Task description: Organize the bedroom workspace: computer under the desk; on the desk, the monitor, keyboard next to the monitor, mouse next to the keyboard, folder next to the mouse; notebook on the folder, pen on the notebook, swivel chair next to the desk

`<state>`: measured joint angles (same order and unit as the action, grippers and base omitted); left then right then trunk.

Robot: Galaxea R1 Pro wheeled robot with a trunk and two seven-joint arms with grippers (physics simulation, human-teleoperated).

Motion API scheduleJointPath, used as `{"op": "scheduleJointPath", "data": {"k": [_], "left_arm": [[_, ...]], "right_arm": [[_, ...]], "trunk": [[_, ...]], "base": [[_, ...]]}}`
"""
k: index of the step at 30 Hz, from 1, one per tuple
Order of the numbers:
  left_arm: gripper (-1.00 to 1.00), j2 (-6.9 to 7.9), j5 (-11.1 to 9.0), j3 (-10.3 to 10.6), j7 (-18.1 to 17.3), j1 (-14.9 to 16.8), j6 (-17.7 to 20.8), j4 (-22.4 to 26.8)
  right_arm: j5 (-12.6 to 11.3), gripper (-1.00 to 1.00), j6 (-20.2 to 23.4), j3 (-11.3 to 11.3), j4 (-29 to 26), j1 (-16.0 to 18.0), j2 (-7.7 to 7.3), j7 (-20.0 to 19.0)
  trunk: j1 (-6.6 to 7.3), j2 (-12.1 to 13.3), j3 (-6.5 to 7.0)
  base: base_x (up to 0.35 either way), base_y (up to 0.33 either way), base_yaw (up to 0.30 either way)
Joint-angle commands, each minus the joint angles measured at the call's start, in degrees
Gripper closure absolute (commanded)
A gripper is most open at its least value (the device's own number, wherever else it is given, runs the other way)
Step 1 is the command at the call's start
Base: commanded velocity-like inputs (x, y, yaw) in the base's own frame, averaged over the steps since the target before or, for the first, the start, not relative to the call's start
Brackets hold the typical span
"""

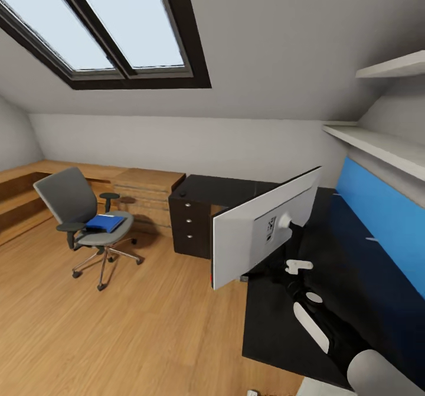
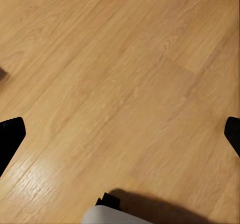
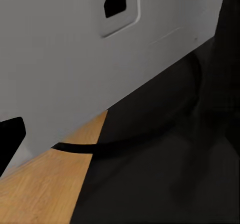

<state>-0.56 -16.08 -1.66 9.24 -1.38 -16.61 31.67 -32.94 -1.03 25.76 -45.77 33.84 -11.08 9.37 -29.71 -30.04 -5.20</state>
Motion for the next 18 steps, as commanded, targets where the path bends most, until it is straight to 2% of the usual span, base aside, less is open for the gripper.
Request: {"op": "scheduleJointPath", "data": {"k": [1,18], "left_arm": [[-1.0,-0.04,-0.2,-0.11,0.01,-0.03,-0.06,0.13],[-1.0,0.08,-0.25,-0.41,0.01,-0.03,-0.18,0.48]], "right_arm": [[-0.54,-1.0,-0.11,0.43,-0.05,0.09,-0.09,0.5],[-0.46,-1.0,-0.11,0.51,-0.02,0.09,0.0,0.48]], "trunk": [[-0.03,-0.1,-0.06],[-0.03,-0.1,0.41]], "base": [[0.0,0.0,-0.271],[0.0,0.0,-0.275]]}}
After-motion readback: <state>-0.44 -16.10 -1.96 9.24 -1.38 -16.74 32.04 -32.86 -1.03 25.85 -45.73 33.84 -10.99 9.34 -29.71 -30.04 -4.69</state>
